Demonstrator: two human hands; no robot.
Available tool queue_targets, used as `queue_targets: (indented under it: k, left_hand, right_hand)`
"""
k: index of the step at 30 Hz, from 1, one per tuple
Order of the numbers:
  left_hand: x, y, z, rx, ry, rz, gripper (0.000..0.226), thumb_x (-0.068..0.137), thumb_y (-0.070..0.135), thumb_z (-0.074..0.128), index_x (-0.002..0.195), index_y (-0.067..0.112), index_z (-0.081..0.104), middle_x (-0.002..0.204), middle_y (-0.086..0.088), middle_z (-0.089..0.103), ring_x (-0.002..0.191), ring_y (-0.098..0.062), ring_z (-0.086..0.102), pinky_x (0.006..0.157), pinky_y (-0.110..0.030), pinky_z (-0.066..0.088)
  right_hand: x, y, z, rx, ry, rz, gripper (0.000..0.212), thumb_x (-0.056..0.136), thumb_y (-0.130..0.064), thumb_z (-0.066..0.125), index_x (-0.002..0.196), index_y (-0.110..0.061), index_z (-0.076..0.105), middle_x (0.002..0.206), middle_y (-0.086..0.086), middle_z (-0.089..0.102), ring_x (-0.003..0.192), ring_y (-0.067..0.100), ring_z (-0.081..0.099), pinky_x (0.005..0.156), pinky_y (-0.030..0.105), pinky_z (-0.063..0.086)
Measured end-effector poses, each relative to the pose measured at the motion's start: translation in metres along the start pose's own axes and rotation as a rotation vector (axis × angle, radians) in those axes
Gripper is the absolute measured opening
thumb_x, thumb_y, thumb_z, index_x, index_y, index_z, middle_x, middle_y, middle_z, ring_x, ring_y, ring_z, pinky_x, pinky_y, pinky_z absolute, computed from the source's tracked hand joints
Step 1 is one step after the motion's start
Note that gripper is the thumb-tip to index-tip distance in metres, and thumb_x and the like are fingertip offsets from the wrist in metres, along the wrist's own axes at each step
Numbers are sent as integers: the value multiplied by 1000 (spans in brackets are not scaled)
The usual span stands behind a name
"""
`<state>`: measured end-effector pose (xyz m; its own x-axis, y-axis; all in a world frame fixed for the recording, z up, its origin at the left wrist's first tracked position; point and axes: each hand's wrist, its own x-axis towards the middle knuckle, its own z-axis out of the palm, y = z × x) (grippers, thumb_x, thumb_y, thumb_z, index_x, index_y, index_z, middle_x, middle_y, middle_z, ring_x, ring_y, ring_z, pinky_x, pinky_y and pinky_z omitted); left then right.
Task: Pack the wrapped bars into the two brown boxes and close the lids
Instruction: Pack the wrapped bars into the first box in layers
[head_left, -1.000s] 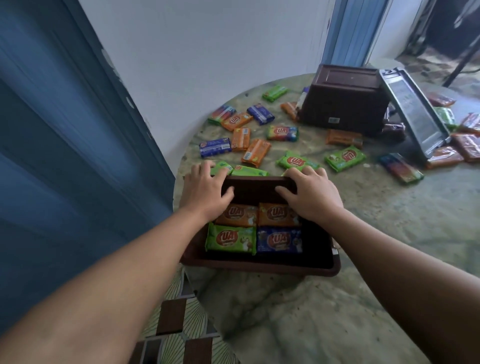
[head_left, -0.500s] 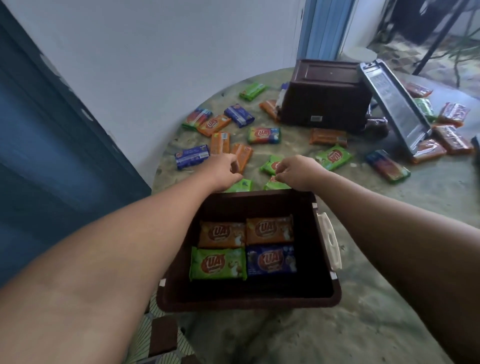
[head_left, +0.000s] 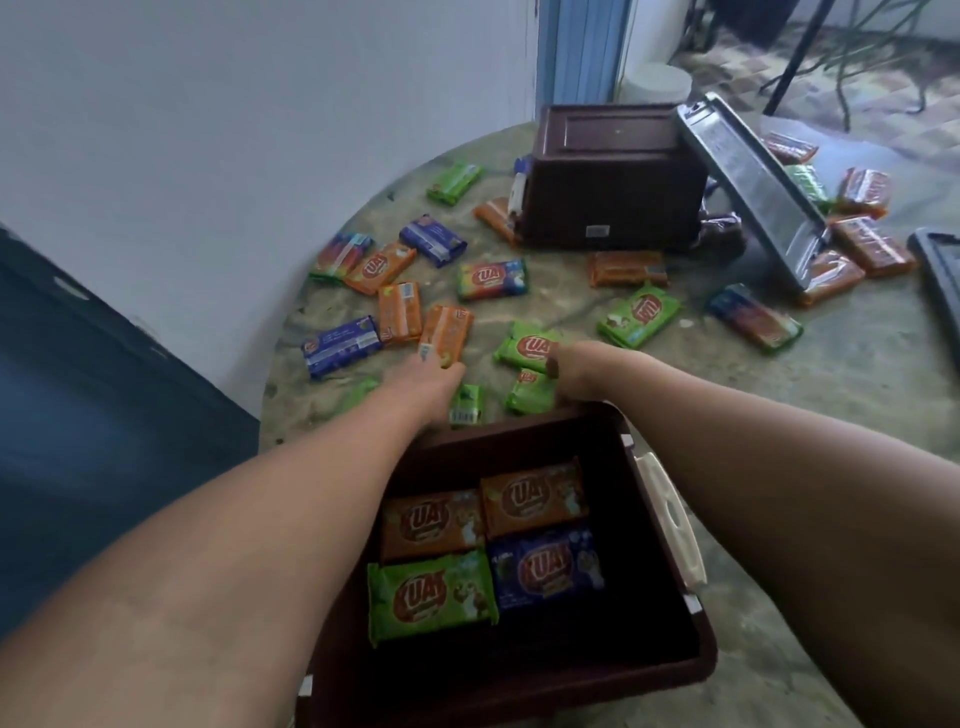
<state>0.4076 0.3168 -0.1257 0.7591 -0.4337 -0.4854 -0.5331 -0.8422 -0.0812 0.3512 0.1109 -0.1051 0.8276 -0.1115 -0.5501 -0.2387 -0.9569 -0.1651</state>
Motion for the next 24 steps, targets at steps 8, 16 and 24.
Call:
queue_targets:
  k: [8,16,24]
  left_hand:
    - [2,-5,6,-129,5,-24,70,79,33,79,138,25,43,151,-10,39,128,-36,44,103,-51,47]
    - [-10,-8,0,-330,134,-96,105,76,55,79,155,23,19,151,-20,37,134,-40,45,108,-49,44]
    - [-46,-18,-32,-299,310,-115,93,78,73,62,149,29,21,140,-13,43,116,-36,58,90,-50,54]
  right_hand:
    - [13,1,11,-123,-12,19,73,84,-25,73,147,-23,36,139,15,58,123,39,59,95,44,52]
    - [13,-15,4,-63,-71,65,117,73,-73,74,158,-6,29,160,29,30,142,45,38,117,47,38]
    - [-34,-37,-23,35,302,-108,85,70,-56,77,134,-17,37,118,4,62,99,29,62,77,40,53]
